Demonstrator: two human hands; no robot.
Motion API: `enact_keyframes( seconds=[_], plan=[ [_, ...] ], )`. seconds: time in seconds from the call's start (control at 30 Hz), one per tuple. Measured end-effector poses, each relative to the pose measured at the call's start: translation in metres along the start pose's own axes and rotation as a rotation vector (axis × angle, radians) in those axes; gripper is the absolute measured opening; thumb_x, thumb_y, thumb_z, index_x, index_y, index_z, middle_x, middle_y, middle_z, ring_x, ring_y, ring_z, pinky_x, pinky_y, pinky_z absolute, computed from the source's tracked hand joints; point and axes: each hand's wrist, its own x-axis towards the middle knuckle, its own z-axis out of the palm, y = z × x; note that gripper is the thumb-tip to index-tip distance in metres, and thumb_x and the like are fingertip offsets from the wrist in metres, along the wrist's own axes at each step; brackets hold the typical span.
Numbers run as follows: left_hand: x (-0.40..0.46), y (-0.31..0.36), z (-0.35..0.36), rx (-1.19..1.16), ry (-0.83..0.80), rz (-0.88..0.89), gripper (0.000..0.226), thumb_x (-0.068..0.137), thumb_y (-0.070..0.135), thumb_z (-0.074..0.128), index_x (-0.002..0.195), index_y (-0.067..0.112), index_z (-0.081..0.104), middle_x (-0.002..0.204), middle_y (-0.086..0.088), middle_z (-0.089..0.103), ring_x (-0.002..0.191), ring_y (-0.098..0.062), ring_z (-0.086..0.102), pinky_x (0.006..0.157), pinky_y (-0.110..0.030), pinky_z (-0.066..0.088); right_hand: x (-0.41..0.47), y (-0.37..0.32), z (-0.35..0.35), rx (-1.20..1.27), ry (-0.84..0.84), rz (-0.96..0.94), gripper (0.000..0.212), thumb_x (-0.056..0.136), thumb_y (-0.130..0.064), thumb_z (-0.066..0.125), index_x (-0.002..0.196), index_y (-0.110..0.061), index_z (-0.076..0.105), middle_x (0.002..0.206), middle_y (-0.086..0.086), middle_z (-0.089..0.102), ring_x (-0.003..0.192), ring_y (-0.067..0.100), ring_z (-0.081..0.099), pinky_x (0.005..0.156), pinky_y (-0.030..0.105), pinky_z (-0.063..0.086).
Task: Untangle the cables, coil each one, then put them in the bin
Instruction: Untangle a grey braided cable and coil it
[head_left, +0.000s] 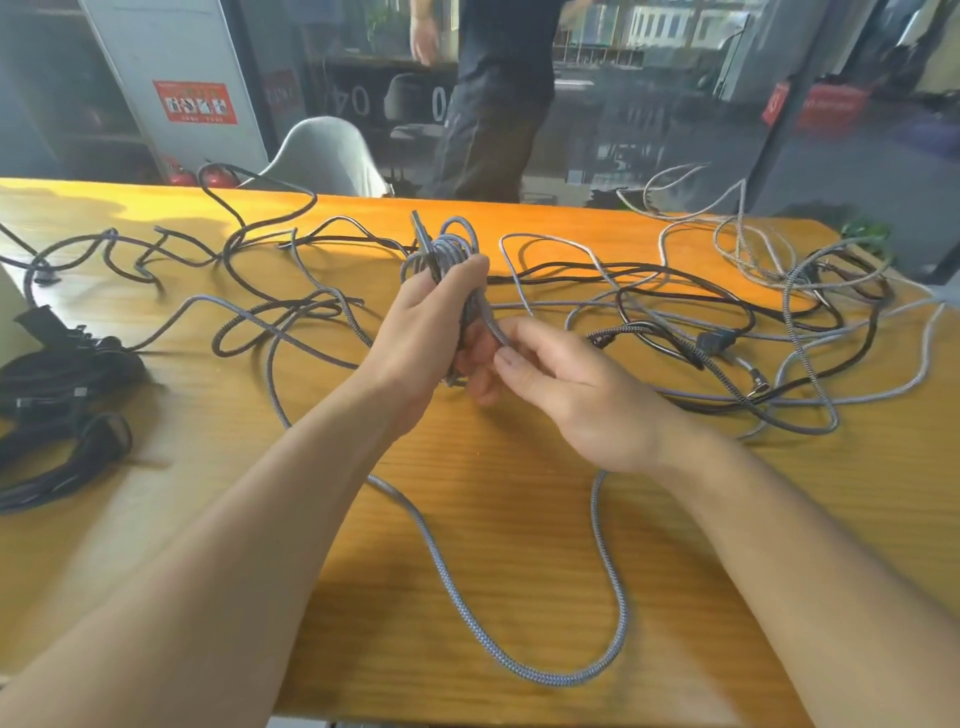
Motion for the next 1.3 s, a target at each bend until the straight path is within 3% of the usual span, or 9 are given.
enact_keyframes(
  seconds=[0.17, 0.23, 0.33, 0.6, 0.8, 0.97, 1.1, 1.2, 1.3],
  plan=[
    [0.005, 0.001, -0.003, -0.034, 0.072, 0.019, 0.035, 0.106, 0.029, 0.047, 0.077, 0.009, 0.048, 0.062, -0.004, 0.047, 0.052, -0.021, 0.038, 0.053, -0.033, 0.031, -0.004, -0.001, 0.006, -0.518, -0.059, 0.139, 0.035, 0.113, -0.038, 0.037, 0.096, -0.026, 0.066, 0.087, -0.011, 0.069, 0.082, 0.006, 0.061, 0.076, 0.029, 0.043],
    [0.005, 0.003, -0.002, -0.089, 0.065, 0.018, 0.034, 0.106, 0.027, 0.046, 0.075, 0.014, 0.047, 0.062, -0.003, 0.045, 0.053, -0.021, 0.037, 0.054, -0.032, 0.030, -0.005, -0.003, 0.009, -0.421, -0.086, 0.124, 0.037, 0.113, -0.034, 0.036, 0.096, -0.022, 0.067, 0.086, -0.009, 0.072, 0.080, 0.005, 0.061, 0.074, 0.024, 0.044],
    [0.003, 0.005, -0.001, -0.175, -0.017, 0.032, 0.036, 0.108, 0.033, 0.048, 0.076, 0.018, 0.047, 0.065, -0.004, 0.041, 0.055, -0.020, 0.036, 0.054, -0.030, 0.032, -0.005, 0.000, 0.014, -0.349, -0.080, 0.063, 0.037, 0.113, -0.030, 0.037, 0.094, -0.016, 0.064, 0.074, -0.004, 0.066, 0.073, 0.013, 0.059, 0.072, 0.029, 0.047],
    [-0.001, 0.003, 0.001, -0.076, -0.090, 0.058, 0.041, 0.109, 0.031, 0.051, 0.072, 0.016, 0.045, 0.062, 0.000, 0.042, 0.054, -0.018, 0.041, 0.055, -0.029, 0.036, -0.002, 0.014, 0.019, -0.242, -0.104, 0.005, 0.038, 0.114, -0.030, 0.037, 0.093, -0.012, 0.062, 0.069, -0.004, 0.053, 0.061, 0.007, 0.045, 0.062, 0.022, 0.037],
    [-0.001, 0.016, -0.009, -0.317, -0.170, 0.006, 0.027, 0.110, 0.034, 0.045, 0.086, 0.024, 0.042, 0.061, 0.008, 0.025, 0.048, -0.010, 0.023, 0.050, -0.024, 0.025, 0.006, 0.036, -0.010, -0.483, -0.048, -0.042, 0.056, 0.101, -0.066, 0.044, 0.077, -0.021, 0.067, 0.071, 0.001, 0.065, 0.069, 0.017, 0.058, 0.071, 0.027, 0.043],
    [-0.002, 0.026, -0.021, -0.390, -0.230, -0.006, 0.033, 0.110, 0.041, 0.040, 0.085, 0.023, 0.050, 0.053, 0.012, 0.021, 0.040, -0.004, 0.020, 0.043, -0.020, 0.021, 0.009, 0.055, -0.048, -0.687, 0.088, -0.024, 0.067, 0.082, -0.086, 0.046, 0.087, -0.023, 0.070, 0.096, -0.013, 0.067, 0.099, 0.011, 0.055, 0.103, 0.035, 0.033],
    [-0.003, 0.030, -0.029, -0.385, -0.279, -0.021, 0.037, 0.112, 0.047, 0.034, 0.087, 0.023, 0.049, 0.048, 0.014, 0.022, 0.035, -0.002, 0.018, 0.042, -0.022, 0.014, 0.004, 0.061, -0.078, -0.731, 0.196, 0.096, 0.064, 0.085, -0.085, 0.046, 0.099, -0.027, 0.070, 0.114, -0.016, 0.067, 0.116, 0.010, 0.053, 0.112, 0.039, 0.027],
    [-0.004, 0.030, -0.029, -0.340, -0.337, -0.038, 0.044, 0.108, 0.057, 0.030, 0.085, 0.024, 0.049, 0.046, 0.016, 0.023, 0.034, -0.001, 0.018, 0.041, -0.023, 0.013, -0.001, 0.058, -0.091, -0.740, 0.260, 0.128, 0.047, 0.085, -0.076, 0.047, 0.098, -0.035, 0.068, 0.107, -0.019, 0.066, 0.110, 0.009, 0.053, 0.113, 0.047, 0.033],
    [-0.006, 0.029, -0.024, -0.283, -0.424, -0.073, 0.057, 0.104, 0.068, 0.020, 0.083, 0.023, 0.050, 0.045, 0.016, 0.022, 0.033, -0.003, 0.014, 0.040, -0.025, 0.010, 0.000, 0.053, -0.091, -0.754, 0.361, 0.111, 0.051, 0.082, -0.076, 0.052, 0.098, -0.032, 0.074, 0.099, -0.018, 0.066, 0.103, 0.010, 0.054, 0.105, 0.043, 0.039]
  ],
)
